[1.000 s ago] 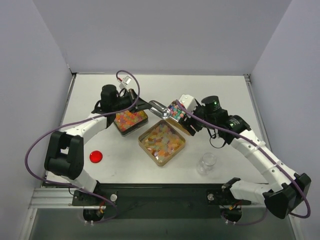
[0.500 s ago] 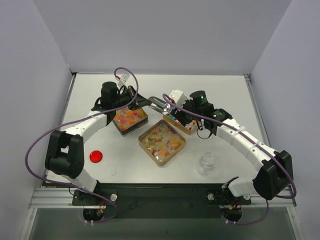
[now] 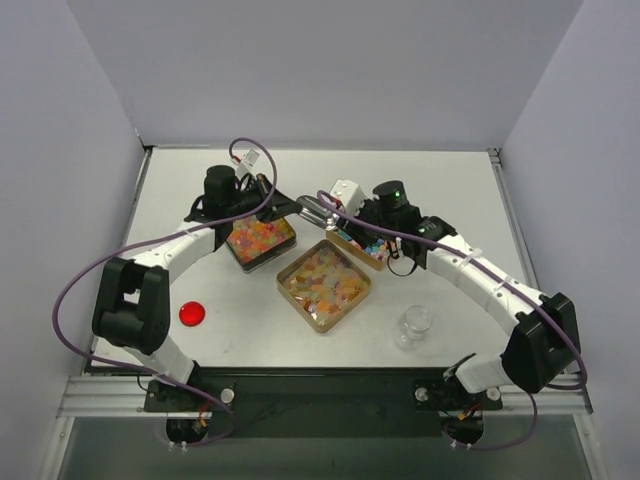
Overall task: Pack the candies
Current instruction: Pick up the spatula from the center of the board.
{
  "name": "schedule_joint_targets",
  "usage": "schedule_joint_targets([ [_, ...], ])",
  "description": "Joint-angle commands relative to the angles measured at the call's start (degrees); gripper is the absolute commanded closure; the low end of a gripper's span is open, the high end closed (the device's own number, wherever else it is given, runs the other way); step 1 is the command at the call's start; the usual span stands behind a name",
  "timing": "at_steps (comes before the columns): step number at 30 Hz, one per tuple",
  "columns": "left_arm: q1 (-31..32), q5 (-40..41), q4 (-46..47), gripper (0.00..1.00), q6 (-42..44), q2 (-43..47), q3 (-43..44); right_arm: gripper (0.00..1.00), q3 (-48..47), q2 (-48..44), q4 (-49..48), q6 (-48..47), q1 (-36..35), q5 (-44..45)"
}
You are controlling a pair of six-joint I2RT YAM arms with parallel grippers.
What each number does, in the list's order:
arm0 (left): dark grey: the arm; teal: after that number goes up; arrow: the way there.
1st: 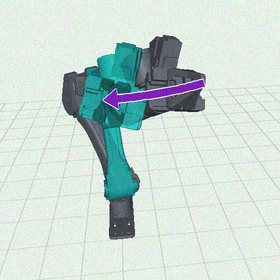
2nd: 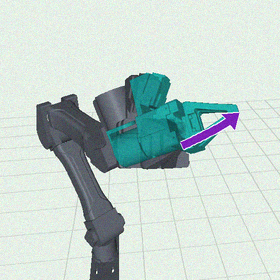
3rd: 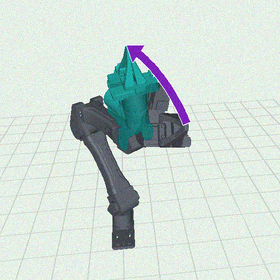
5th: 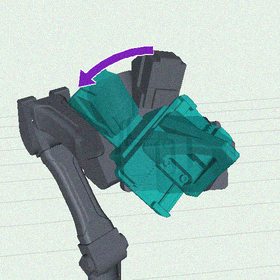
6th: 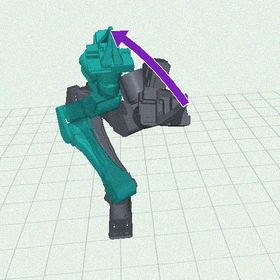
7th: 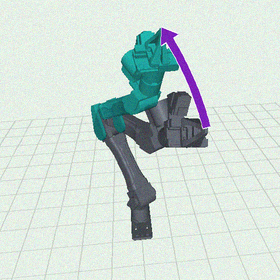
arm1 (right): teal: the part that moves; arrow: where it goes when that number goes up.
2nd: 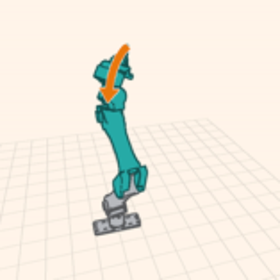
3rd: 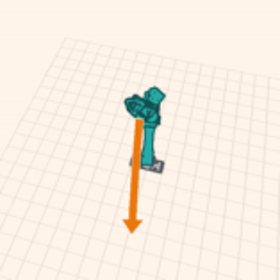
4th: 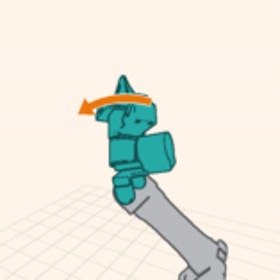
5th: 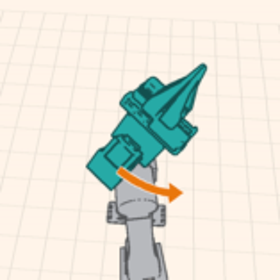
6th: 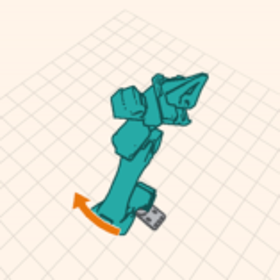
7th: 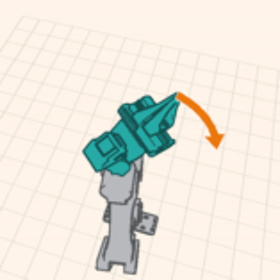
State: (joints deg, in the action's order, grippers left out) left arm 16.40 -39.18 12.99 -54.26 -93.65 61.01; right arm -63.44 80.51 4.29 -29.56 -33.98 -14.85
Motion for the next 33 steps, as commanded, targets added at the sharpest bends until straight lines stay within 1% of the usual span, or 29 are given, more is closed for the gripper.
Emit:
schedule_joint_targets([
  [1, -0.1, -0.4, 0.6, 1.0, -0.4, 0.0, 2.8, 0.62, -1.9, 1.0, -3.1, -1.9, -0.9, 0.3],
  [13, -0.3, -0.7, 1.3, 1.0, -0.7, -0.3, 2.7, 0.65, -1.8, 2.6, -3.2, -3.0, -1.1, 1.9],
  [15, -0.3, -0.7, 1.4, 1.0, -0.6, -0.4, 2.6, 0.75, -1.9, 2.7, -3.1, -3.0, -1.1, 1.8],
  [16, -0.3, -0.7, 1.5, 1.0, -0.6, -0.4, 2.6, 0.78, -2.0, 2.8, -3.1, -2.7, -1.1, 1.6],
  [17, -0.3, -0.5, 1.5, 1.0, -0.6, -0.4, 2.6, 0.86, -2.2, 2.6, -3.0, -2.6, -1.0, 1.4],
  [19, -0.3, 0.0, 0.6, 1.0, -0.1, -0.4, 2.7, 0.93, -3.3, 2.5, -2.3, -2.3, -0.9, 0.6],
  [20, -0.3, 0.9, 0.2, 1.0, 0.2, -0.4, 3.2, 0.99, -3.7, 2.3, -1.8, -2.3, -1.0, 0.4],
  [21, -0.4, 1.9, -2.0, 0.91, 0.6, -0.4, 3.6, 1.0, -4.4, 2.1, -1.1, -2.3, -0.8, 0.1],
  [22, -0.5, 3.0, -3.0, 0.77, 2.2, -0.3, 4.1, 1.0, -5.1, 2.0, 1.0, -2.3, -0.5, -0.1],
  [23, -0.6, 4.3, -3.3, 0.55, 3.0, -0.4, 5.4, 1.0, -6.4, 1.7, 2.0, -1.5, 0.0, -0.4],
  [24, -1.3, 4.5, -3.6, 0.48, 4.0, -0.4, 6.1, 1.0, -7.0, 1.4, 3.1, -0.9, 0.8, -0.5],
  [25, -1.7, 4.7, -4.1, 0.44, 5.4, -0.4, 7.3, 1.0, -7.7, 1.4, 5.5, -0.1, 1.7, -0.4],
  [27, -3.7, 5.2, -6.2, 0.37, 7.1, 0.1, 10.3, 1.0, -10.3, 1.1, 10.7, 2.7, 5.7, -0.1],
  [30, -6.2, 3.4, -8.9, 0.34, 12.1, 1.6, 12.6, 1.0, -12.1, -0.2, 16.1, 4.8, 12.4, 0.8],
  [31, -6.2, 3.0, -8.9, 0.33, 13.8, 3.5, 12.4, 1.0, -12.1, -0.7, 17.1, 5.0, 14.0, 0.8],
  [32, -6.0, 2.5, -8.8, 0.33, 15.9, 4.6, 11.9, 1.0, -11.7, -2.2, 18.0, 5.1, 17.5, 1.1],
  [33, -5.3, 1.9, -9.0, 0.32, 20.6, 5.8, 11.4, 1.0, -11.5, -3.0, 19.5, 5.6, 19.0, 1.7],
])
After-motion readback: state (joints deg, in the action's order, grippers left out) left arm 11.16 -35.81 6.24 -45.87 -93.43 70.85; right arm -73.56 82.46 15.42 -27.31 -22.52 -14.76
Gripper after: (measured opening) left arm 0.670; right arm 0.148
